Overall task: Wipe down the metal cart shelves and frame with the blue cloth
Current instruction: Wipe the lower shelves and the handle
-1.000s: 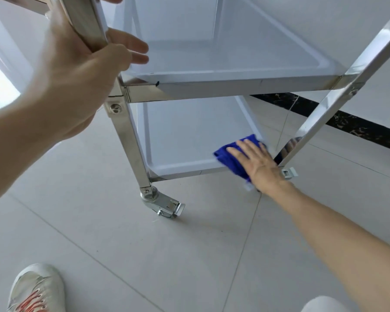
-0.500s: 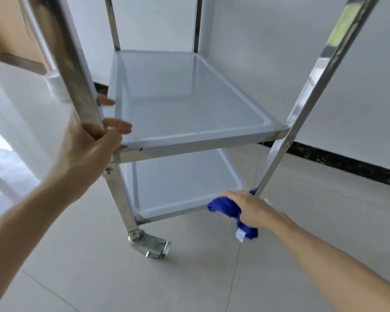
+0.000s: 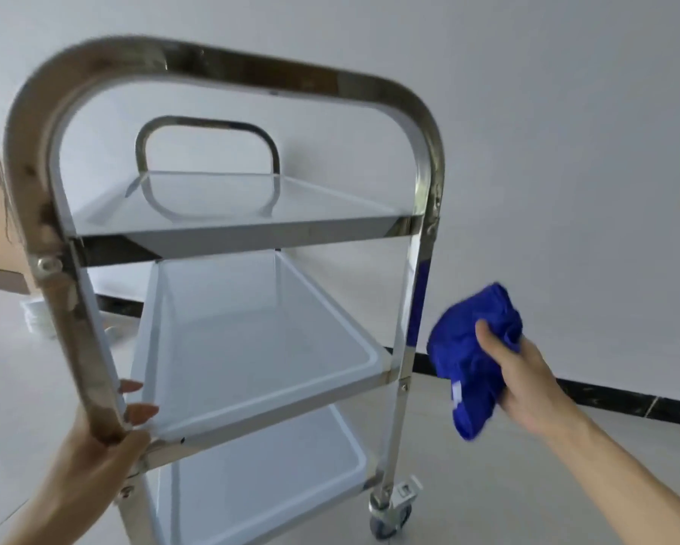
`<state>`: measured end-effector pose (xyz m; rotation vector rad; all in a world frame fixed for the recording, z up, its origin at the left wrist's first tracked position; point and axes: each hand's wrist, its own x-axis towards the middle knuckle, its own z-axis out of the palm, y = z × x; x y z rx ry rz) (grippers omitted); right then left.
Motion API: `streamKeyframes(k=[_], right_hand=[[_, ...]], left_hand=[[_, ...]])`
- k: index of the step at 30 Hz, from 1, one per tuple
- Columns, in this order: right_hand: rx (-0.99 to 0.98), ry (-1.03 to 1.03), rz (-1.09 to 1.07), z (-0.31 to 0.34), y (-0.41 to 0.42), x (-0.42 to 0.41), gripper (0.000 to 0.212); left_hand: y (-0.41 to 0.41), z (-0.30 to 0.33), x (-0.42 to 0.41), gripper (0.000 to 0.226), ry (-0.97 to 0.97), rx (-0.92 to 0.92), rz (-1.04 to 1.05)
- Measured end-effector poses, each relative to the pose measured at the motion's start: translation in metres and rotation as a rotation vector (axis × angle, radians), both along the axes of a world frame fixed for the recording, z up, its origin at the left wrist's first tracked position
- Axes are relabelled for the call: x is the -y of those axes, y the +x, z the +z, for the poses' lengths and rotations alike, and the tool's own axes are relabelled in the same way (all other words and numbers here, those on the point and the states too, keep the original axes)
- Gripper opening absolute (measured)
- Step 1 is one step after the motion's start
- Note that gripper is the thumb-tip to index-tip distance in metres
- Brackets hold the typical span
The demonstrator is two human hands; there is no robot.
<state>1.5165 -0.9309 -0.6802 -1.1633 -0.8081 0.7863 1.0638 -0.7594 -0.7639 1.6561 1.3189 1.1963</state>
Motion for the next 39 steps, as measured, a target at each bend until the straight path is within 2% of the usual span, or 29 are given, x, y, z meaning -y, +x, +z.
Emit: streamKeyframes(k=[2, 4, 6, 9, 14, 17, 19, 21, 23, 26, 29, 33, 36, 39], right_hand=[[0.074, 0.124, -0.023, 0.055, -0.008, -0.018, 0.047], [0.186, 0.237, -0.043, 0.104, -0.02, -0.038, 0.046], [0.285, 0.313, -0.048, 0.145, -0.032, -0.055, 0.041], [0.397, 0.327, -0.013, 0.185, -0.042, -0.077, 0.041], [0.433, 0.28, -0.014, 0.196, -0.041, -0.089, 0.049], [0.457, 0.331, -0.068, 0.19, -0.042, -0.085, 0.043], [0.475, 0.36, -0.106, 0.187, -0.045, -0.082, 0.04], [0.478, 0.394, -0.142, 0.183, -0.051, -0.081, 0.036], [0.478, 0.426, -0.183, 0.18, -0.061, -0.082, 0.032], [0.486, 0.466, -0.23, 0.175, -0.084, -0.085, 0.029], [0.526, 0.509, -0.252, 0.17, -0.115, -0.086, 0.03], [0.573, 0.547, -0.222, 0.166, -0.154, -0.085, 0.037], [0.591, 0.539, -0.218, 0.164, -0.174, -0.082, 0.041], [0.596, 0.527, -0.223, 0.162, -0.186, -0.079, 0.045]], left_hand=[[-0.003, 0.001, 0.003, 0.052, 0.006, -0.024, -0.01], [-0.005, 0.005, 0.003, 0.086, 0.05, -0.053, 0.027], [-0.006, 0.026, 0.009, 0.1, 0.103, 0.101, 0.087], [-0.003, 0.077, 0.018, 0.09, 0.285, 0.254, 0.083], [0.004, 0.114, 0.026, 0.062, 0.447, 0.184, 0.091], [0.003, 0.109, 0.02, 0.047, 0.415, 0.166, 0.129], [-0.004, 0.106, 0.013, 0.046, 0.377, 0.194, 0.119], [-0.013, 0.105, 0.009, 0.047, 0.351, 0.142, 0.095], [-0.024, 0.105, 0.003, 0.035, 0.297, 0.158, 0.086], [-0.048, 0.104, -0.005, 0.051, 0.341, 0.105, 0.183], [-0.085, 0.103, -0.021, 0.042, 0.331, 0.032, 0.298], [-0.127, 0.13, -0.034, 0.047, 0.326, -0.08, 0.431], [-0.101, 0.187, 0.01, 0.054, 0.498, -0.115, 0.544], [-0.041, 0.242, 0.062, 0.04, 0.839, -0.224, 0.374]])
